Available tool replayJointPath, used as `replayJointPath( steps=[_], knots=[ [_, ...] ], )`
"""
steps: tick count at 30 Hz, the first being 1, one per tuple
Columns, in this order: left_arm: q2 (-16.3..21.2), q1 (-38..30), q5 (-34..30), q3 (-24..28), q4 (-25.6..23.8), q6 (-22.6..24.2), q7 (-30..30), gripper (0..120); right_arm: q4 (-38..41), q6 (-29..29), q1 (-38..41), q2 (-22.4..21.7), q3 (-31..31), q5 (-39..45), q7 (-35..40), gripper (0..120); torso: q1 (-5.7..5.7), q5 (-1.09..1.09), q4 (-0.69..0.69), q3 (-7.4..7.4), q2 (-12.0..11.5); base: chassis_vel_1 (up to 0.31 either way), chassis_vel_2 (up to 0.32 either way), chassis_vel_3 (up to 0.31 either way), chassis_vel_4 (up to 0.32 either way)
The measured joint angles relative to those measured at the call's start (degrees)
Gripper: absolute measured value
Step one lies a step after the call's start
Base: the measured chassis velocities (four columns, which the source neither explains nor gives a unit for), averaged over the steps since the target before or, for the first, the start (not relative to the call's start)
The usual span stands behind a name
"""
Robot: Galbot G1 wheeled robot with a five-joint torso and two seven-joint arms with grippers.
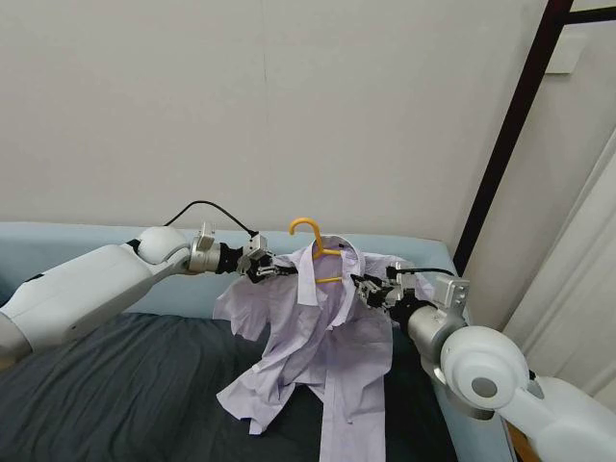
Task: Pick up the clothes from the sofa and hang them on the clothes hanger.
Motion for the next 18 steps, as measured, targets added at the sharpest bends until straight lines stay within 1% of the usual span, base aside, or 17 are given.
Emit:
replayJointPath(
  steps=[1,2,4,7,10,12,15,16,18],
  knots=[
    [0.0,0.1,0.1,0.0,0.0,0.0,0.0,1,0.1,0.0,-0.1,-0.1,-0.1,-0.5,-0.1,10,0.00,0.00,0.00,0.00,0.0,0.000,0.000,0.000,0.000],
    [0.0,0.1,0.1,0.0,0.0,0.0,0.0,1,0.1,0.0,-0.1,-0.1,-0.1,-0.5,-0.1,10,0.00,0.00,0.00,0.00,0.0,0.000,0.000,0.000,0.000],
    [0.0,0.3,0.3,0.0,0.1,0.0,0.0,1,0.5,0.0,-0.3,-0.7,-0.3,-2.4,-0.3,0,0.00,0.00,0.00,0.00,0.0,0.000,0.000,0.000,0.000],
    [0.0,0.4,0.4,0.0,0.0,0.0,0.0,1,0.9,-0.4,0.0,-1.2,-0.8,-4.6,-0.3,0,0.00,0.00,0.00,0.00,0.0,0.000,0.000,0.000,0.000],
    [-0.3,0.2,0.7,0.3,-0.3,0.0,-0.2,1,1.1,-1.3,1.0,-2.2,-2.2,-10.3,-0.6,0,0.00,0.00,0.00,0.00,0.0,0.000,0.000,0.000,0.000],
    [-0.4,0.0,0.9,0.5,-0.4,0.1,-0.3,1,1.3,-1.8,1.1,-2.5,-2.5,-11.8,-0.6,0,0.00,0.00,0.00,0.00,0.0,0.000,0.000,0.000,0.000],
    [-0.6,-0.5,1.4,0.9,-0.5,0.4,-0.8,1,1.6,-4.5,1.2,-4.0,-3.4,-19.0,-1.1,0,0.00,0.00,0.00,0.00,0.0,0.000,0.000,0.000,0.000],
    [-0.6,-0.5,1.4,0.9,-0.5,0.4,-0.8,1,1.6,-4.5,1.2,-4.0,-3.4,-19.0,-1.1,0,0.00,0.00,0.00,0.00,0.0,0.000,0.000,0.000,0.000],
    [-0.7,-0.8,1.7,1.2,-0.7,0.7,-1.1,1,1.9,-6.2,1.1,-5.2,-4.3,-25.5,-2.0,0,0.00,0.01,0.00,0.00,0.0,0.000,0.000,0.000,0.000]
  ],
)
